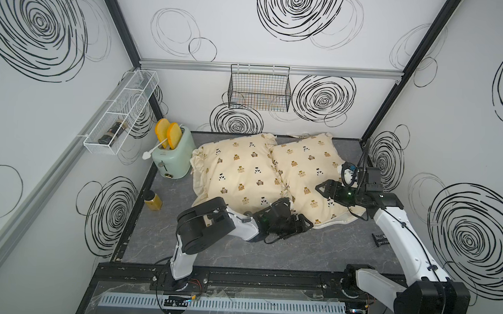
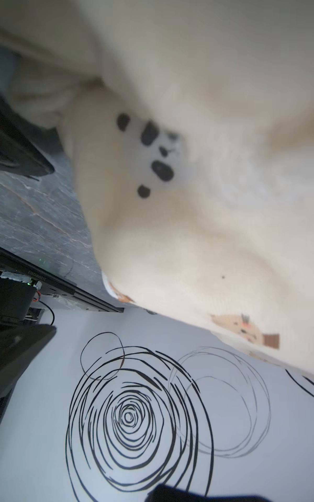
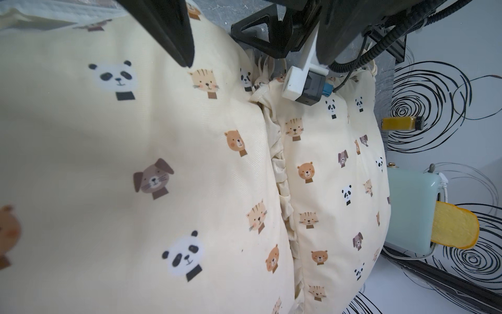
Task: Zip up pillowcases
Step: Pick up the pillowcase from the center of the board.
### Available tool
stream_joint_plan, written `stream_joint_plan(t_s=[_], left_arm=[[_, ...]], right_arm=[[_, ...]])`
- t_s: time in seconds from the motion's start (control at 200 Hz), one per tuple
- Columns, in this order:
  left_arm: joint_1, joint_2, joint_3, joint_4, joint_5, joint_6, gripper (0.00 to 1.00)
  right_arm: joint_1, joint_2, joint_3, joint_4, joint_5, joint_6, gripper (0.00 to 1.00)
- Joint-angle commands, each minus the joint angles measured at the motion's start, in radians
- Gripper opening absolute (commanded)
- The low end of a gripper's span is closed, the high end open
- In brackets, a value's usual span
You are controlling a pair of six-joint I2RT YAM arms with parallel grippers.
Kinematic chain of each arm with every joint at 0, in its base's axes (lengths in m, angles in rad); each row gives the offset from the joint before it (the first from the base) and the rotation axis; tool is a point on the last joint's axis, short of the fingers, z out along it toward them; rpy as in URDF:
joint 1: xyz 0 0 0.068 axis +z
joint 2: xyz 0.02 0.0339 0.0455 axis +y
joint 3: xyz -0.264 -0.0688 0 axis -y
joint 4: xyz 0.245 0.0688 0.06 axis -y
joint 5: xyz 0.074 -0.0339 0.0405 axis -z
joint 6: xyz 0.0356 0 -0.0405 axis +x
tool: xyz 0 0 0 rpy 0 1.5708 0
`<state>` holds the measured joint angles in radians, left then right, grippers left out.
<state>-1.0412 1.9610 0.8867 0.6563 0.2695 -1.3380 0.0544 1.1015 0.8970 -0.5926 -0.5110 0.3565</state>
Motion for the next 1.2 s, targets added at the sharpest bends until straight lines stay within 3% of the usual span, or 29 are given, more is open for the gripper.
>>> stream_joint_plan(t_s=[0.0, 0.215, 0.39, 0.63, 0.73, 0.77, 0.875, 0.976, 1.046, 1.191], left_arm=[[0.006, 0.031, 0.011, 0.071, -0.046, -0.071, 0.89], [0.020, 0.042, -0.007, 0.057, -0.156, -0.095, 0.73], [0.025, 0.059, 0.003, 0.026, -0.191, -0.082, 0.37], [0.047, 0.073, -0.015, 0.034, -0.190, -0.065, 0.06], [0.049, 0.061, -0.020, 0.033, -0.193, -0.053, 0.05], [0.048, 0.047, -0.022, 0.026, -0.199, -0.040, 0.11], [0.044, 0.002, -0.015, -0.056, -0.226, 0.030, 0.63], [0.049, -0.009, -0.034, -0.092, -0.238, 0.049, 0.91], [0.057, 0.014, -0.053, -0.030, -0.213, 0.023, 1.00], [0.070, 0.085, 0.000, -0.024, -0.177, 0.023, 0.96]], right_arm=[[-0.007, -0.014, -0.013, -0.021, -0.025, -0.018, 0.75], [-0.007, -0.036, -0.036, -0.024, -0.067, -0.019, 0.74], [-0.004, -0.069, -0.078, -0.022, -0.121, -0.013, 0.72], [0.019, -0.106, -0.106, -0.043, -0.155, -0.016, 0.66], [0.045, -0.111, -0.117, -0.046, -0.155, -0.010, 0.63], [0.052, -0.111, -0.122, -0.051, -0.149, -0.009, 0.63], [0.056, -0.111, -0.134, -0.059, -0.134, -0.014, 0.62], [0.056, -0.110, -0.138, -0.054, -0.127, -0.019, 0.62], [0.056, -0.105, -0.139, -0.052, -0.124, -0.018, 0.62], [0.056, -0.104, -0.136, -0.055, -0.129, -0.020, 0.62]])
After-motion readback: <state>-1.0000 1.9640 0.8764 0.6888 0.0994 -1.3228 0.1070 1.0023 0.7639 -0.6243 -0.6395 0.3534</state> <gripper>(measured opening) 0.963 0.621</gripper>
